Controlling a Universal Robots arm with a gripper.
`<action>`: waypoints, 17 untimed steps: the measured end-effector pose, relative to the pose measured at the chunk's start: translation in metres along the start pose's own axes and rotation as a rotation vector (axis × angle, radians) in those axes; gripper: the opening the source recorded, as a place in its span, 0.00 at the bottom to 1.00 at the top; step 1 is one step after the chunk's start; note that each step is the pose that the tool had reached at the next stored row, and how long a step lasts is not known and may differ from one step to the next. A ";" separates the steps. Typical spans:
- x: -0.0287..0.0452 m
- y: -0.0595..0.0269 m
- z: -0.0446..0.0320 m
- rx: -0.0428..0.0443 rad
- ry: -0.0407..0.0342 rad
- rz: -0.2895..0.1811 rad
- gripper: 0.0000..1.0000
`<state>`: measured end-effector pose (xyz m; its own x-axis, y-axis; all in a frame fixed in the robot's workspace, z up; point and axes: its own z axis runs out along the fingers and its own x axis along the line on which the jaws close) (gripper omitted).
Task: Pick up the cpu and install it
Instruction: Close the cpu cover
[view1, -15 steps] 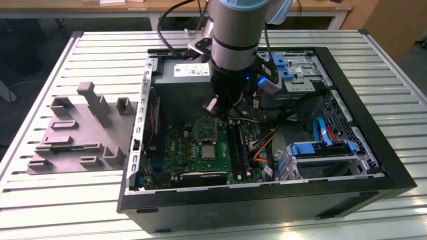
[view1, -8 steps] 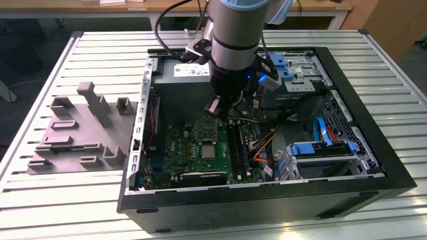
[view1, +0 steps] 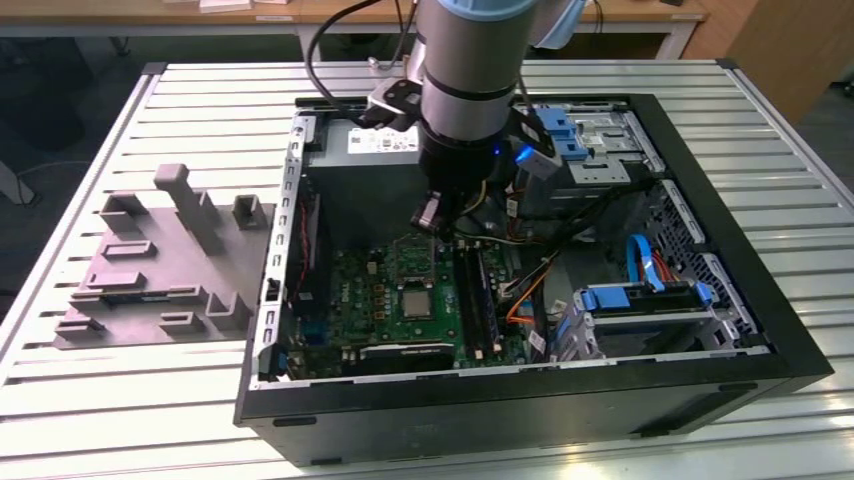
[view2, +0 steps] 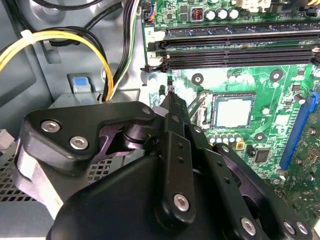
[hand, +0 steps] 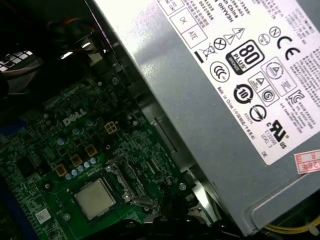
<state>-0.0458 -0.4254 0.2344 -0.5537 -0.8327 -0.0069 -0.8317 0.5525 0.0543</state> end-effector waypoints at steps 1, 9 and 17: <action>0.0001 0.0003 0.0000 -0.0005 -0.0007 0.000 0.11; 0.0003 0.0013 -0.0025 -0.0017 -0.0024 -0.001 0.11; 0.0002 0.0020 -0.0039 -0.0023 -0.0005 -0.032 0.11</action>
<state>-0.0474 -0.4247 0.2384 -0.5272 -0.8497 -0.0092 -0.8487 0.5259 0.0564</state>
